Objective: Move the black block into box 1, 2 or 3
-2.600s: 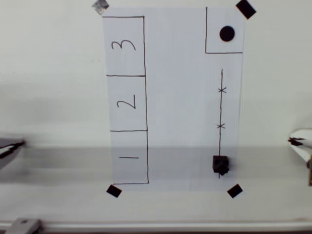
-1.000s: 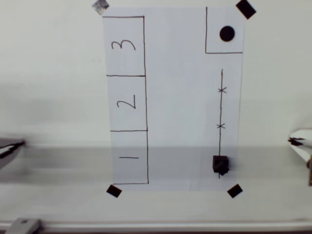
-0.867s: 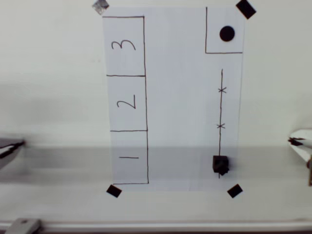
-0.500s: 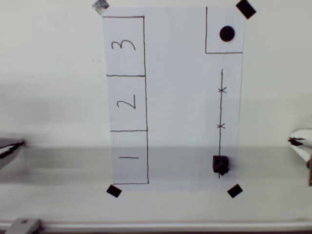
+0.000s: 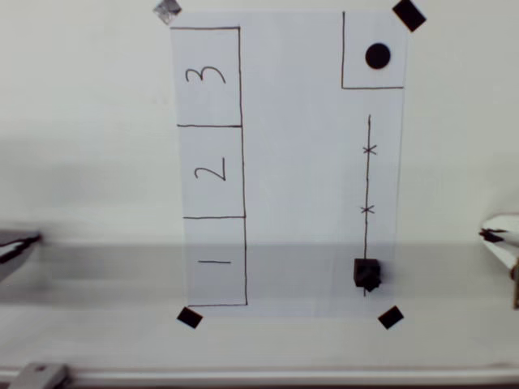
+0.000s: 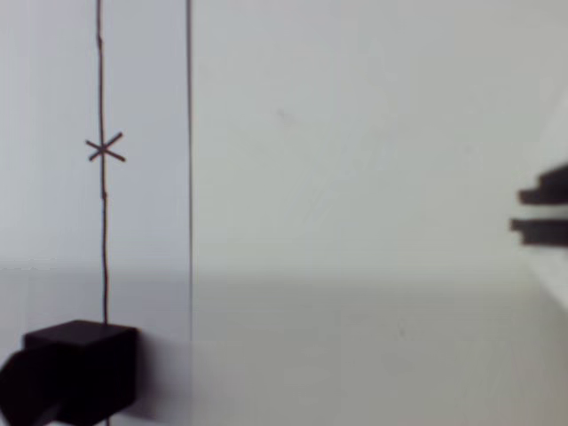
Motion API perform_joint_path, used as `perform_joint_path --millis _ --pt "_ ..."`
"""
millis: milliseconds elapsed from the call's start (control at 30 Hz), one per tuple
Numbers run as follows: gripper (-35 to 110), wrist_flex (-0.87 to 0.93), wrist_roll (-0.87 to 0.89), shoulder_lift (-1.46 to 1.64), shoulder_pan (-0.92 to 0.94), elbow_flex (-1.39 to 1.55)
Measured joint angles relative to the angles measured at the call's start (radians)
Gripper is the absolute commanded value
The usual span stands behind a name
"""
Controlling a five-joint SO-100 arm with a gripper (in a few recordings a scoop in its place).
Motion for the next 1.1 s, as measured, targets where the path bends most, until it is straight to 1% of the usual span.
perform_joint_path --millis 267,433,600,833,1100 --pt "0 -0.015 0.005 -0.002 0.000 0.000" --pt "5 -0.092 0.006 -0.097 -0.025 0.000" --pt "6 -0.160 0.002 -0.210 -0.034 -0.005" --pt "6 -0.190 0.011 -0.413 -0.061 -0.103" --pt "8 -0.193 0.060 -0.618 -0.087 -0.339"
